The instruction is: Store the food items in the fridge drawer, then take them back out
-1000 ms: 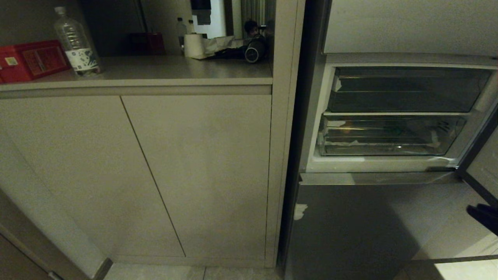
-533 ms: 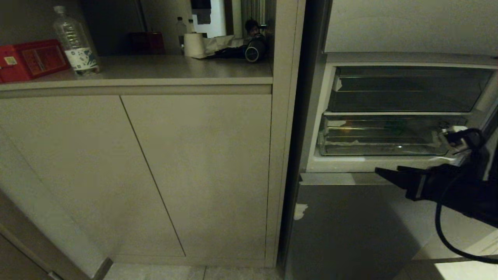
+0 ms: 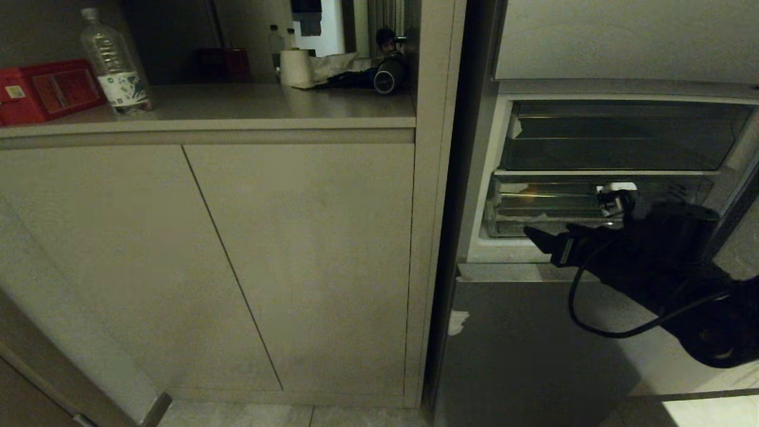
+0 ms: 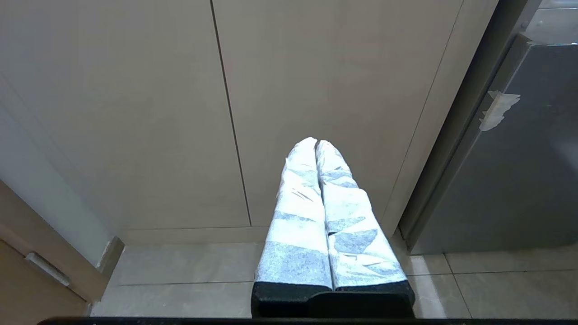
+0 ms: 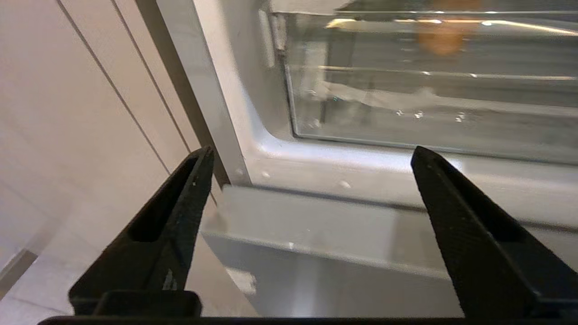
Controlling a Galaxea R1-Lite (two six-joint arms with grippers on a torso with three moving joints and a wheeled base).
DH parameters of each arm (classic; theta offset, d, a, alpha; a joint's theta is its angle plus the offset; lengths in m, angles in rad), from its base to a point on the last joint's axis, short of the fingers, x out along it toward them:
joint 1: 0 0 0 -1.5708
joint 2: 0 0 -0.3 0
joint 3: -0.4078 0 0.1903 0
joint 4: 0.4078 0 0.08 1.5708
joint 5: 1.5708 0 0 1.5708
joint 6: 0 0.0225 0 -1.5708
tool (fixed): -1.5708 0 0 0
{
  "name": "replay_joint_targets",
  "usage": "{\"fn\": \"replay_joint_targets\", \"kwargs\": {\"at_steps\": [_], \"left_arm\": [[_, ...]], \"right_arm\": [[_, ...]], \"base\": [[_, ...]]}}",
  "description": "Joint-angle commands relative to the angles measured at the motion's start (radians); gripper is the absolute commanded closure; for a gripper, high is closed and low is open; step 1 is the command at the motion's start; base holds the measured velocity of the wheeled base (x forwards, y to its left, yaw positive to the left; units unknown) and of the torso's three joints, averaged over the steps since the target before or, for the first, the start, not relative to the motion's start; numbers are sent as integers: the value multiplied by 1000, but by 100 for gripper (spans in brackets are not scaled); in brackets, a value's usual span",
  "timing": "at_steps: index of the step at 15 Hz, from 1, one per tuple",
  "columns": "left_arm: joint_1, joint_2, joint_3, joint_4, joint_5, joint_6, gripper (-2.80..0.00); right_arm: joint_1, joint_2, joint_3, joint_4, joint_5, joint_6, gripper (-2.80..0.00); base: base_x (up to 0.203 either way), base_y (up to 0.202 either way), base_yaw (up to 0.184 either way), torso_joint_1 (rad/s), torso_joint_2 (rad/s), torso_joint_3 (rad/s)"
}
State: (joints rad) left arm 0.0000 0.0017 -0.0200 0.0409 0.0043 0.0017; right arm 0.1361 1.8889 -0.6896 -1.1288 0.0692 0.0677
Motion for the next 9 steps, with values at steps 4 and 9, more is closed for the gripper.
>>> {"fn": "replay_joint_targets", "kwargs": {"at_steps": [4, 9], "left_arm": [[0, 1, -1, 1, 0, 0, 0], [0, 1, 0, 1, 0, 0, 0]], "right_arm": [[28, 173, -112, -64, -9, 1, -280], [30, 206, -129, -112, -29, 0, -280]], "base": [[0, 0, 0, 0, 0, 0], [0, 0, 0, 0, 0, 0]]}}
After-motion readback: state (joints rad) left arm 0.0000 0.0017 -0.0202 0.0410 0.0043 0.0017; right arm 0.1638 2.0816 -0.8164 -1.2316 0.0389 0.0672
